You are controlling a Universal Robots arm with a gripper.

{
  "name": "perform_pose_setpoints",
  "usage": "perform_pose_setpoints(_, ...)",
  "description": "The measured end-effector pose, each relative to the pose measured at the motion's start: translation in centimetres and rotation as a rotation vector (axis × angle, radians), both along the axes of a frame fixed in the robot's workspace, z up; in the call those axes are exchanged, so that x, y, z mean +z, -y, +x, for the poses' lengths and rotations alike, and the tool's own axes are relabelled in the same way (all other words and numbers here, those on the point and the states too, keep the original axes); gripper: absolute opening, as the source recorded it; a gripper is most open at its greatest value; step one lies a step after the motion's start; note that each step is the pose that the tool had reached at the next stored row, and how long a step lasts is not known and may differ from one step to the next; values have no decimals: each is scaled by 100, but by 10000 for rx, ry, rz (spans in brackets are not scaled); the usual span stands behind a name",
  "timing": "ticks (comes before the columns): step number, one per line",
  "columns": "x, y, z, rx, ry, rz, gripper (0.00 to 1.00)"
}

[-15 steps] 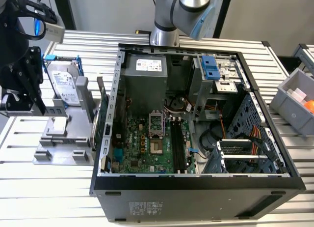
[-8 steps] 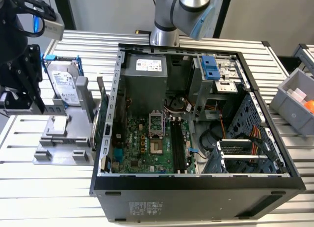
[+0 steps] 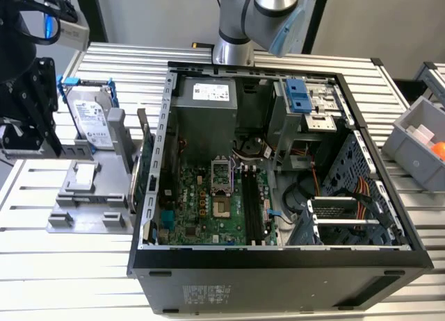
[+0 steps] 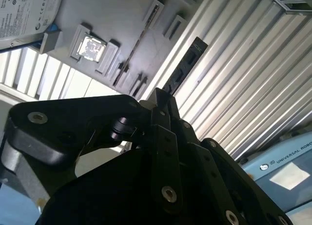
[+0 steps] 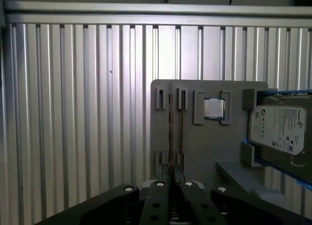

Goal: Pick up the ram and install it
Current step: 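Pick up the ram and move it above insertion slot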

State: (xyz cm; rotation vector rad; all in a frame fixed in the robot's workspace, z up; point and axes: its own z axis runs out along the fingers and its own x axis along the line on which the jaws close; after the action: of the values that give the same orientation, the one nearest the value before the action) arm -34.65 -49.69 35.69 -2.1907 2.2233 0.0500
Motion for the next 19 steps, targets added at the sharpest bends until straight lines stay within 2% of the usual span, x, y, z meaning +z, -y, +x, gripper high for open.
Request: perform_pose_setpoints(19,196,0,0,0,0,0,0)
